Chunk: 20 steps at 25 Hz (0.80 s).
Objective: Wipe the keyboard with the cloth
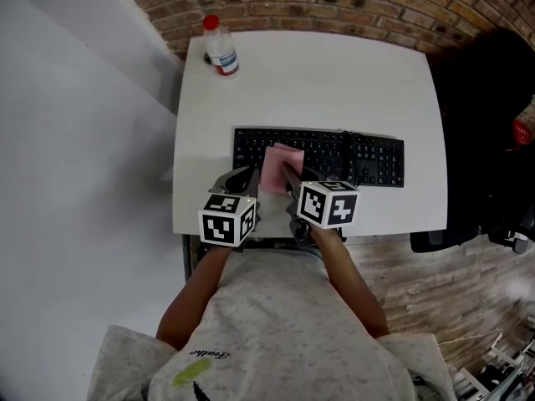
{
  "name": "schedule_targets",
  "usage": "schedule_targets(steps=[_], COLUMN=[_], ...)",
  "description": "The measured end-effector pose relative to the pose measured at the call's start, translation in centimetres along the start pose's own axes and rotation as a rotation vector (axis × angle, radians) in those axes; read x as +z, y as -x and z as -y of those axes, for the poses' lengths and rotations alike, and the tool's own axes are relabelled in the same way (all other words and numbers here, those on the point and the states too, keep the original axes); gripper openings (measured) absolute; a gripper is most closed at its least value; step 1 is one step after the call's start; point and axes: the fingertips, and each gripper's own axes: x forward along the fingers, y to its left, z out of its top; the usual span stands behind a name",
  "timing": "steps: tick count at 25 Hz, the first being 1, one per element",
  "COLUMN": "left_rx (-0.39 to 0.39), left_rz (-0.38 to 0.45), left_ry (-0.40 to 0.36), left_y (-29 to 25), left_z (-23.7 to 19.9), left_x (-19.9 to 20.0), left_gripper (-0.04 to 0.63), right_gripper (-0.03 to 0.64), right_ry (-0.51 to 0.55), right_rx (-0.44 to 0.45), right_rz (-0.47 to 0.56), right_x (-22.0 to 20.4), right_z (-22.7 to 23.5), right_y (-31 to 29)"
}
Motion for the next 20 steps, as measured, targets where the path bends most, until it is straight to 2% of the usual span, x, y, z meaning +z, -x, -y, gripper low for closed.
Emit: schedule_targets(steps=[20], left_rx=[-0.087], left_rz=[-0.007], left_ry=[-0.035], left_y=[-2.5], left_z=[7.0], left_x=[0.1], left_gripper=[-0.012], right_gripper=[0.02], right_ry=[-0.03], right_rx=[-0.089], right_rz=[0.049], right_x=[0.7], right_z=[5.1], right_y=[6.1])
